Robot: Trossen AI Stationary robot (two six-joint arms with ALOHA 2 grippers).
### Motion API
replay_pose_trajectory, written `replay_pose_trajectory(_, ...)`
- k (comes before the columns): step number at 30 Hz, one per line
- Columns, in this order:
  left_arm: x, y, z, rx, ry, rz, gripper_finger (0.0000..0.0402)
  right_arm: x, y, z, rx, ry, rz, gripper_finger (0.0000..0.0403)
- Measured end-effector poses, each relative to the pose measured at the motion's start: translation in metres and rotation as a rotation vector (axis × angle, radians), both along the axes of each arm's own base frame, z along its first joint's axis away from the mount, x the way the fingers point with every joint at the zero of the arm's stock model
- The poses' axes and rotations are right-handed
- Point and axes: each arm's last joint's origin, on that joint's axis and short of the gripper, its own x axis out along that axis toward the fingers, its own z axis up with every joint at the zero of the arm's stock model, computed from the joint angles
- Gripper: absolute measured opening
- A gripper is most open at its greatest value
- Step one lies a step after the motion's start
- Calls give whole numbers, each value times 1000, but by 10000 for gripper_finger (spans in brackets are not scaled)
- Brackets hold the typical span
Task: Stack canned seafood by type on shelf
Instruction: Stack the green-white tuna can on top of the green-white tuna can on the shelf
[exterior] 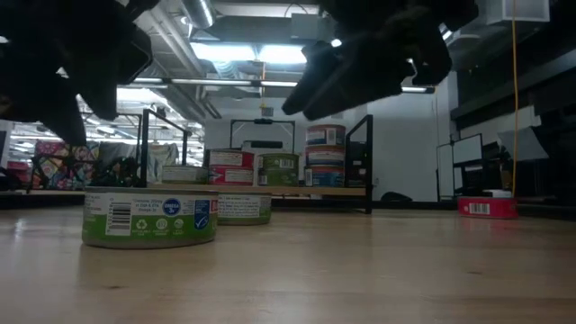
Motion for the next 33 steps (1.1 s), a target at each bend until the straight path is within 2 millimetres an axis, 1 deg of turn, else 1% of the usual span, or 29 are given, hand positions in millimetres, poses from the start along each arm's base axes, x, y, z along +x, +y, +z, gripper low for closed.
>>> replay_pose_trajectory(8,-4,3,-10,-34,43,80,137,16,6,-26,4,-30,9,250)
replay_pose_trajectory(14,-7,5,-16,-40,59,106,137,21,7,-40,1,-17,9,250)
replay_pose_trajectory(19,-7,6,-19,-28,65,115,137,25,10,-47,5,-34,14,250)
replay_pose_trajectory(21,-6,6,-22,-21,69,125,137,27,10,-49,8,-47,15,250)
replay_pose_trajectory(28,6,1,-42,-16,60,136,137,29,11,-46,17,-82,15,250)
replay_pose_trajectory(33,11,-3,-48,-29,40,141,136,29,11,-46,17,-82,16,250)
